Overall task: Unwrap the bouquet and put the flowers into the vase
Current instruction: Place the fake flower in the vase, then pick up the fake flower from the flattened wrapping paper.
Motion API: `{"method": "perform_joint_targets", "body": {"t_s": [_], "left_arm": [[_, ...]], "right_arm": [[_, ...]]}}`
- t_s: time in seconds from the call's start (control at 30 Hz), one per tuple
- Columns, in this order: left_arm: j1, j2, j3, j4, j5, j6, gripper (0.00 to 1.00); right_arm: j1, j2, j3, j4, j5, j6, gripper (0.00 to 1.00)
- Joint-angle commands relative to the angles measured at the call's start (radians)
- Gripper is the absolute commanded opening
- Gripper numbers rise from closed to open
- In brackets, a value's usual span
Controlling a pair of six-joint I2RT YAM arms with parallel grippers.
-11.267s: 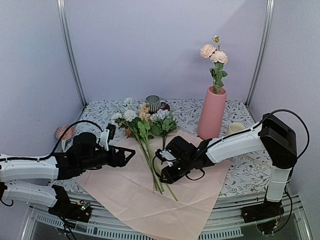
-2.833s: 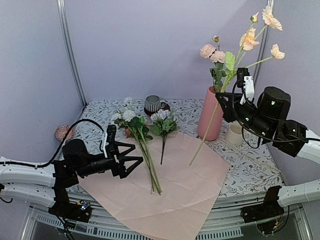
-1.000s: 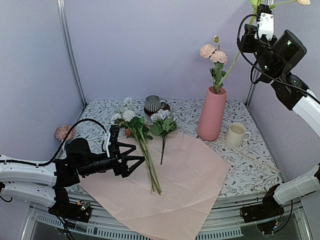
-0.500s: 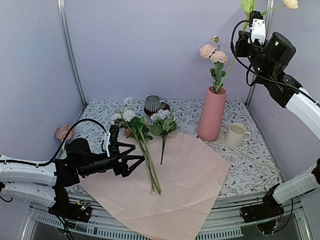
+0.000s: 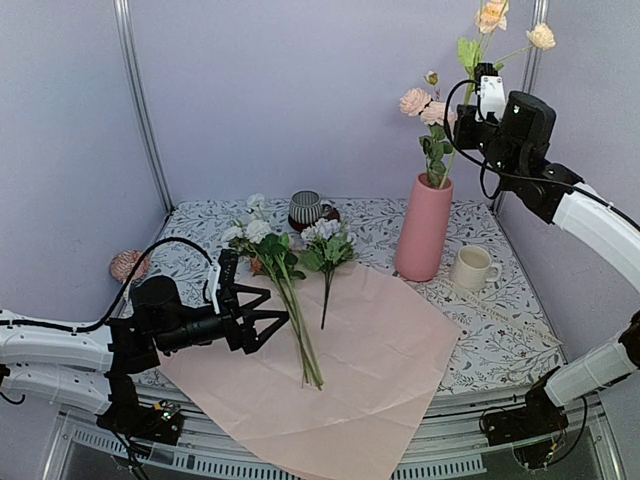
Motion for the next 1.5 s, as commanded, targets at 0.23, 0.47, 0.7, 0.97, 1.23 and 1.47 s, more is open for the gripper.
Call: {"method": "perform_joint_targets", "body": {"t_s": [0.23,0.47,0.7,0.97,1.23,1.47], "left_arm": [[0.005,0.014,0.02,-0.013,-0.003,0.0,0.96],[0.006,0.011,0.02,-0.032,-0.018,-0.005,0.96],[0.007,0.016,0.021,-0.031,-0.016,-0.011,0.95],[0.007,0.071,0.046,-0.032,0.003,-0.022,0.96],[0.007,0.143,0.069,-0.04,-0.008,-0.058,0.98],[0.007,0.228,0.14,-0.159,-0.094,-0.104,0.98]], "right_arm": [[-0.069,0.087,-0.157,-0.025,-0.114,0.193,0.08],[-0.069,0.097,-0.166,-0.088,-0.129,0.226,0.63],[-0.069,-0.032,-0.234,-0.148,-0.225,0.265,0.74],[-0.068,-0.246,-0.375,-0.247,-0.381,0.32,0.77],[-0.069,-0.398,-0.585,-0.185,-0.589,0.384,0.78],[-0.069,-0.407,-0.804,-0.026,-0.67,0.426,0.77]]}}
